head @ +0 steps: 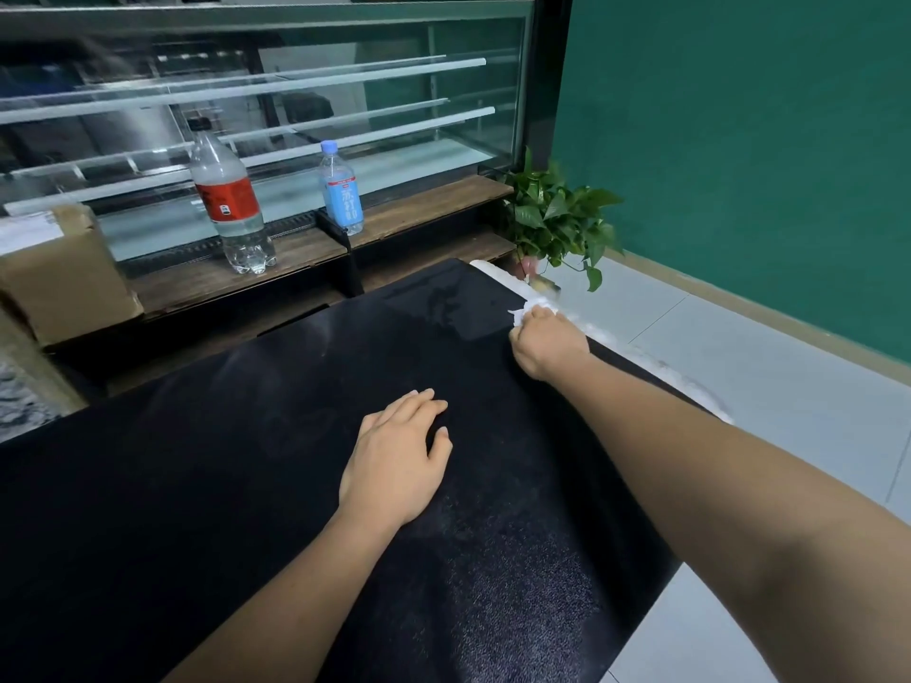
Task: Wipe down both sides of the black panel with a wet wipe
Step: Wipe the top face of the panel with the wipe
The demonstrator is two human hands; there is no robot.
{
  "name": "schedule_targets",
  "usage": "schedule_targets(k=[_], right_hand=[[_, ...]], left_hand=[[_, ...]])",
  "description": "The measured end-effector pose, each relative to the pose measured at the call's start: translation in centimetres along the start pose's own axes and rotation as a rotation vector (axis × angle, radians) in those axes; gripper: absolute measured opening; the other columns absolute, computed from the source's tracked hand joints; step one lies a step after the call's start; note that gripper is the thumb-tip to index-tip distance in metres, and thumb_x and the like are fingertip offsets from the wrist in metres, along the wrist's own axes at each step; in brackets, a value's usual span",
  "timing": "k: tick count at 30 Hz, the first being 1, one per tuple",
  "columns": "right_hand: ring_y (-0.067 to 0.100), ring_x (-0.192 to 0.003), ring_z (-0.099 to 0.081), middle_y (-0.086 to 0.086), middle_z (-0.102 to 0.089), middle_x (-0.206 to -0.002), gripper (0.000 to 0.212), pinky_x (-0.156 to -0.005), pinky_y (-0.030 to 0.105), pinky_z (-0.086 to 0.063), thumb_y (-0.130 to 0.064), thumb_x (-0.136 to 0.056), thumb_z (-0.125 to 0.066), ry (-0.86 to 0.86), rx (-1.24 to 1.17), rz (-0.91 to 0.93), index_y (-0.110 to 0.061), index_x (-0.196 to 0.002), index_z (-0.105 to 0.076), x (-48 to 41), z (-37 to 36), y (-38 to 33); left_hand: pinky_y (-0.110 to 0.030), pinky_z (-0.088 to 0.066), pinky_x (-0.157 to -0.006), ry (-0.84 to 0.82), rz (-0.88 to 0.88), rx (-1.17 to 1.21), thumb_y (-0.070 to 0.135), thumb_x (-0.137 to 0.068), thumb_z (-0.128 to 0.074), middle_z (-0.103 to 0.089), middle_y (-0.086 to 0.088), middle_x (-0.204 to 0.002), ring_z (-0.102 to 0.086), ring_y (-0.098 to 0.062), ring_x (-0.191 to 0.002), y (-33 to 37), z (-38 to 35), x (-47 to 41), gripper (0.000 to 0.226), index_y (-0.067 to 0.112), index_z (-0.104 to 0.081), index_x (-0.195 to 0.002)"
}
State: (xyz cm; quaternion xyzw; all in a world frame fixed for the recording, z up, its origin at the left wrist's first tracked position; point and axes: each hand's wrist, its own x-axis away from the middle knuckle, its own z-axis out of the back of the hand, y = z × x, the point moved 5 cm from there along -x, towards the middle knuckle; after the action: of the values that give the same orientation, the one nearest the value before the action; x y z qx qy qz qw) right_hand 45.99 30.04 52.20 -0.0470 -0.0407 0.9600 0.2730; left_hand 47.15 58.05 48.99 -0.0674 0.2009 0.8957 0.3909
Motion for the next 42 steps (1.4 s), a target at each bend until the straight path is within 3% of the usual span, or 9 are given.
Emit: schedule_targets(k=[7,15,21,24,33,35,37,42], right_hand=[[0.034,-0.143,-0.039,0.020,-0.042,-0.153,0.053,-0.120,0.039,-0.030,-0.033,-0.110,-0.026,-0.035,-0.080,0.086,-0.002,-0.145,-0.050,0.1,-0.8,-6.2],[0.030,-0.138,-0.041,0.015,-0.048,-0.149,0.045,-0.113,0.033,-0.025,-0.028,-0.111,-0.029,-0.011,0.024,0.335,-0.005,-0.140,-0.054,1.4,-2.3,-11.7],[0.025,-0.134,-0.049,-0.002,-0.046,-0.153,0.038,-0.116,0.034,-0.033,-0.030,-0.110,-0.029,-0.083,-0.030,0.493,-0.017,-0.139,-0.051,1.4,-2.0,-10.3],[0.020,-0.146,-0.044,-0.005,-0.040,-0.164,0.044,-0.127,0.035,-0.021,-0.029,-0.112,-0.029,-0.109,-0.011,0.551,-0.019,-0.150,-0.047,1.0,-1.6,-8.6],[0.028,-0.137,-0.053,-0.005,-0.044,-0.159,0.040,-0.126,0.037,-0.024,-0.031,-0.111,-0.026,-0.125,0.002,0.444,-0.021,-0.142,-0.050,-1.5,-0.8,-4.2],[0.033,-0.128,-0.057,0.000,-0.050,-0.148,0.034,-0.121,0.046,-0.033,-0.029,-0.110,-0.027,-0.131,0.000,0.407,-0.018,-0.134,-0.050,-1.8,-0.3,-2.8],[0.033,-0.122,-0.058,0.002,-0.052,-0.141,0.030,-0.116,0.045,-0.037,-0.027,-0.110,-0.028,-0.137,0.003,0.373,-0.016,-0.131,-0.047,-2.1,0.0,-1.5],[0.034,-0.128,-0.053,0.006,-0.048,-0.147,0.039,-0.102,0.043,-0.043,-0.029,-0.111,-0.027,-0.135,0.056,0.240,-0.011,-0.141,-0.046,-2.9,0.5,1.3]], left_hand=[[-0.028,-0.026,-0.122,0.008,-0.003,-0.005,0.048,-0.105,-0.041,-0.046,0.020,-0.158,-0.030,0.001,-0.151,0.1,0.0,0.0,0.044,0.038,-0.056,-0.145],[-0.030,-0.026,-0.123,-0.008,-0.009,-0.027,0.050,-0.106,-0.037,-0.045,0.017,-0.160,-0.029,-0.001,-0.152,0.1,0.0,0.0,0.047,0.037,-0.054,-0.148],[-0.028,-0.024,-0.124,-0.004,-0.009,-0.024,0.049,-0.106,-0.038,-0.044,0.019,-0.160,-0.028,0.001,-0.152,0.3,0.1,0.0,0.046,0.038,-0.054,-0.147],[-0.027,-0.024,-0.123,0.000,-0.014,-0.019,0.048,-0.106,-0.039,-0.043,0.020,-0.160,-0.028,0.001,-0.152,0.2,0.1,0.0,0.044,0.039,-0.054,-0.146],[-0.030,-0.028,-0.123,-0.003,-0.012,-0.012,0.050,-0.105,-0.037,-0.044,0.021,-0.159,-0.030,0.001,-0.151,0.0,0.0,0.0,0.045,0.039,-0.054,-0.146],[-0.029,-0.026,-0.123,-0.006,-0.009,-0.010,0.050,-0.105,-0.037,-0.043,0.022,-0.159,-0.028,0.002,-0.151,0.0,0.0,0.0,0.046,0.039,-0.054,-0.146],[-0.028,-0.024,-0.123,-0.009,-0.005,-0.005,0.050,-0.106,-0.037,-0.042,0.022,-0.160,-0.027,0.003,-0.152,0.0,-0.1,0.0,0.045,0.040,-0.053,-0.147],[-0.027,-0.022,-0.124,-0.008,-0.004,0.003,0.050,-0.106,-0.037,-0.042,0.022,-0.160,-0.025,0.004,-0.152,-0.1,-0.1,0.0,0.045,0.039,-0.053,-0.147]])
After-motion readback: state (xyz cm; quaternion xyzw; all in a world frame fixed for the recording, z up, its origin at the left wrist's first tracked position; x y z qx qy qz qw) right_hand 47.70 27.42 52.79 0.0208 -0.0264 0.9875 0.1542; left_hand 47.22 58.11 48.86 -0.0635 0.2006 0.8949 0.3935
